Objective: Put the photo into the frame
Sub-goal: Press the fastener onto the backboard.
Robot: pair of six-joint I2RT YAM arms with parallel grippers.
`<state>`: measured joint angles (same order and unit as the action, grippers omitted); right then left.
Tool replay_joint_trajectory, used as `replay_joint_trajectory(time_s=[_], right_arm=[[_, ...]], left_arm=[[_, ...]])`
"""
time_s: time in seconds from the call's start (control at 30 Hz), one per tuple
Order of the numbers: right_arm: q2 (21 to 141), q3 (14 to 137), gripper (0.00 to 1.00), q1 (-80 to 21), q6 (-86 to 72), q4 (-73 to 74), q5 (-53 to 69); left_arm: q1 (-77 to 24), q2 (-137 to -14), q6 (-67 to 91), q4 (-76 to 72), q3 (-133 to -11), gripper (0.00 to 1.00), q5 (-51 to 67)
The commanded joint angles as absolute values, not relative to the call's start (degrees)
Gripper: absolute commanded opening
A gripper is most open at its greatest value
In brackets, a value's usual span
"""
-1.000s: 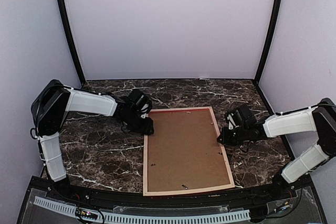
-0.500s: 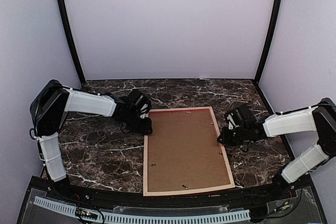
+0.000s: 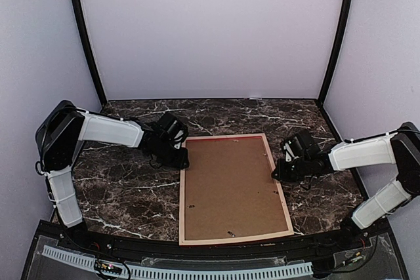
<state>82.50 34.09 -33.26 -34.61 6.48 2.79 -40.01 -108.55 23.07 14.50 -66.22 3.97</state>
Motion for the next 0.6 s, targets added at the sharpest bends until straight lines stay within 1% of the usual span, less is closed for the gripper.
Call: replay_joint_trajectory(time_s=[0.0, 0.3, 0.4, 0.47, 0.5, 0.53, 0.57], right_arm=[[83.3, 34.8, 0.08, -34.0, -35.8, 3.6, 5.9], [83.3, 34.5, 0.08, -34.0, -35.4, 3.5, 5.8], [83.5, 34.5, 0.08, -34.0, -35.3, 3.5, 5.9], [83.6, 34.5, 0.08, -34.0, -35.4, 3.5, 6.0], [83.5, 34.5, 0.08, -34.1, -35.4, 3.4, 6.0], [83.5, 34.5, 0.09, -34.1, -35.3, 3.3, 6.0], [83.4, 34.5, 0.09, -34.0, -35.4, 3.4, 6.0]], left_arm=[[-41.1, -109.7, 21.1, 20.4, -63.6, 0.31, 5.0], [-41.1, -109.1, 20.8, 18.2, -65.0, 0.25, 5.2], [-41.0, -108.3, 21.2, 17.1, -64.9, 0.27, 5.8], [-41.0, -107.5, 21.4, 16.4, -64.7, 0.33, 6.5], [-41.0, -106.9, 21.7, 16.0, -64.6, 0.40, 6.7], [-41.0, -106.6, 21.9, 15.9, -64.5, 0.44, 6.8], [-41.0, -106.0, 22.2, 15.7, -64.4, 0.50, 6.8]])
